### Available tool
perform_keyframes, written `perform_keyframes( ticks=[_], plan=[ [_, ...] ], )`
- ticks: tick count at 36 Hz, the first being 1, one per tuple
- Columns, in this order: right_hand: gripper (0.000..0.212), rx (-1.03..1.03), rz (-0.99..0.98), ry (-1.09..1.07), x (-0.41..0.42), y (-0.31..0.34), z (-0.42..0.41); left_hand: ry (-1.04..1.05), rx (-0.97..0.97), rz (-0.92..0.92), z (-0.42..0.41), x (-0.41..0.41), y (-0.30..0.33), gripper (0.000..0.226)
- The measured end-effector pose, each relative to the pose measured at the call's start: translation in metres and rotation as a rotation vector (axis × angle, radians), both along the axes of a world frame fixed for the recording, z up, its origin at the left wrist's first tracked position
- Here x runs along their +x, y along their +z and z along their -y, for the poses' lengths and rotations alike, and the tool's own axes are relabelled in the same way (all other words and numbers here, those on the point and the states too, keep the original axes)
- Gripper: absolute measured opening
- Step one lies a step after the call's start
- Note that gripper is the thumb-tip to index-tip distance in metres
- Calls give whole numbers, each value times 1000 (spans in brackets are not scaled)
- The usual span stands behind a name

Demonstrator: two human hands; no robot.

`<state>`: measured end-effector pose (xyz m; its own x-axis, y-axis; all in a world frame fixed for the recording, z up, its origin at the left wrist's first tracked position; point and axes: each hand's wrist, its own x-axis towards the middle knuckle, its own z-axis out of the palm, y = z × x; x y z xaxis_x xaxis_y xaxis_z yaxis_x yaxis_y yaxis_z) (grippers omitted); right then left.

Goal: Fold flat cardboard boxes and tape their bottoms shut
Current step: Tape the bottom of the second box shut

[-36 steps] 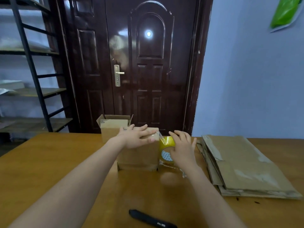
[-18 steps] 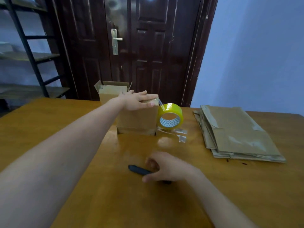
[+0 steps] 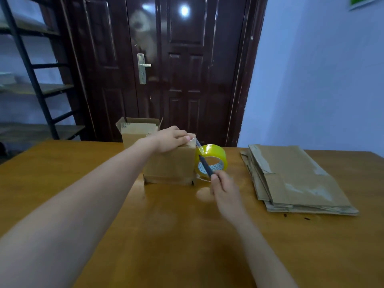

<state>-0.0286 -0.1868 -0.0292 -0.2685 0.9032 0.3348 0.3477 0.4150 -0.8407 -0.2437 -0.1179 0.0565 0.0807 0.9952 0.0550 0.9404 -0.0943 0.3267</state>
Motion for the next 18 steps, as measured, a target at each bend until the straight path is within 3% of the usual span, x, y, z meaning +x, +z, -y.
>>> perform_keyframes(
  ticks=[2,4,8,18],
  plan=[
    [14,-57,-29,-32,1,13,-12,-1,25,13,-2,2,0,38],
    [25,-81,-4,-60,-1,21,-24,15,49,-1,-4,3,-1,32],
    [27,-36,-5,-94,-9,21,-41,31,72,-33,-11,6,-1,22],
    [23,-9,-109,-84,-31,-6,-47,36,60,-109,-24,2,-4,26]
  ],
)
